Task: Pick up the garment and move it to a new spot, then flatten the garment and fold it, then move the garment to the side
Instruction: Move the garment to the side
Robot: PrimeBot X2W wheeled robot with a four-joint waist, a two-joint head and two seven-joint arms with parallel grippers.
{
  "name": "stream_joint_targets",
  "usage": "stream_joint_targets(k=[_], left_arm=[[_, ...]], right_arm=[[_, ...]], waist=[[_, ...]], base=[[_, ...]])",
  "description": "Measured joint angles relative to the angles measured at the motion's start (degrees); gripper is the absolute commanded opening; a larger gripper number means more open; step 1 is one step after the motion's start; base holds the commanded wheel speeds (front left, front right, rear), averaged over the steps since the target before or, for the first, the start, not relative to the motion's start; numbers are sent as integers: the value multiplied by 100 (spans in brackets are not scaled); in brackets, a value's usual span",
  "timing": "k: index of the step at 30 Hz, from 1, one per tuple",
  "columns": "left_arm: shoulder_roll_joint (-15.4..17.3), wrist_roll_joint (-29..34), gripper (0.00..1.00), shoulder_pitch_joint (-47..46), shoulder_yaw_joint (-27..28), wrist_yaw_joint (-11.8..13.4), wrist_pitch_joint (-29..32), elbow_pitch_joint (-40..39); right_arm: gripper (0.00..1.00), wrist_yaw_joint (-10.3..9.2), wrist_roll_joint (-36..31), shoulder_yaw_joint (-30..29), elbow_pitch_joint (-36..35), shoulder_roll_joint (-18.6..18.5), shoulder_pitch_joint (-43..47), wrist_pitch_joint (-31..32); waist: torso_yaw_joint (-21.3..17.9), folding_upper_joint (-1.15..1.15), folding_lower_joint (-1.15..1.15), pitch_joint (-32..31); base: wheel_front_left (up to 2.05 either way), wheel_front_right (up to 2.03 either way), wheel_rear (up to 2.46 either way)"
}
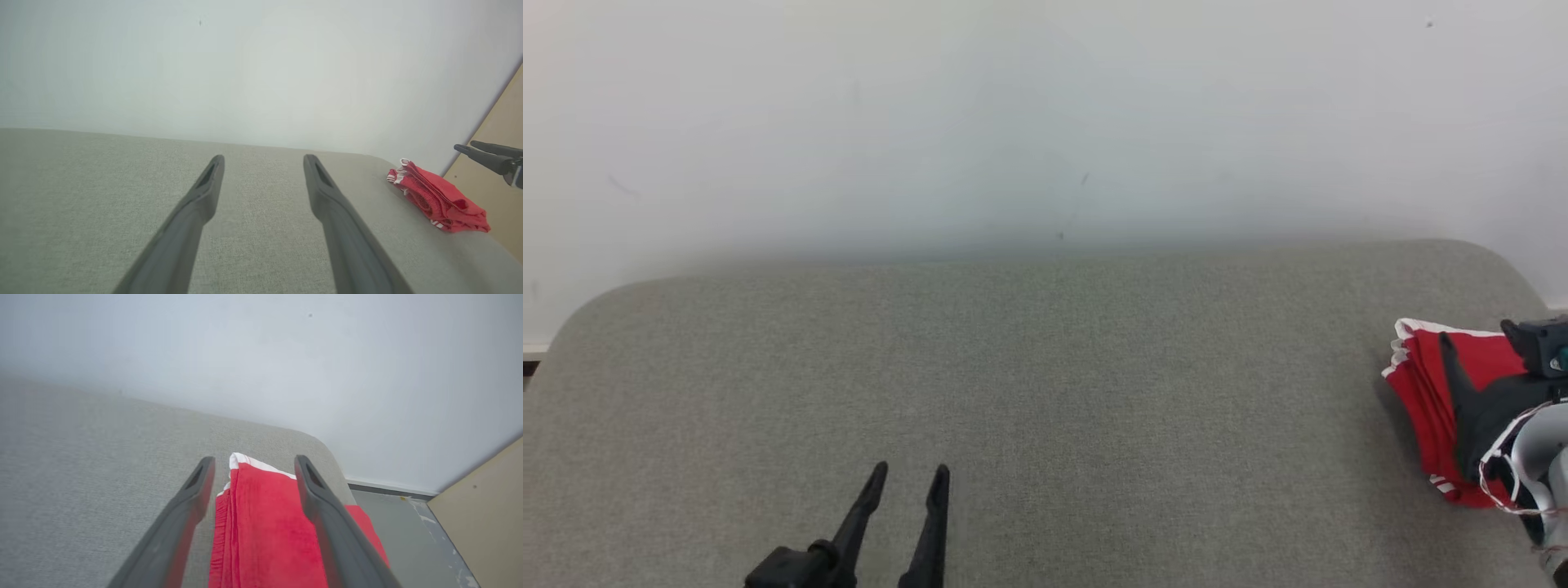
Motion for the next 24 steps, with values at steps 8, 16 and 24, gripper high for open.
stream_joint_targets(k=[8,16,24], left_arm=[[12,177,100,130,622,76,-24,207],[-256,411,100,463,1516,-313,-40,214],[-584,1021,100,955,2326,-977,-40,166]], right_arm=[[100,0,482,-516,-1835,471,1174,-104],[100,0,554,-1060,-3551,1371,2592,-88],[100,-1,480,-1314,-3974,2095,3326,-511]], waist=[[225,0,0,-365],[418,0,1,-551],[424,0,0,-627]], base=[[0,0,0],[0,0,0],[0,0,0]])
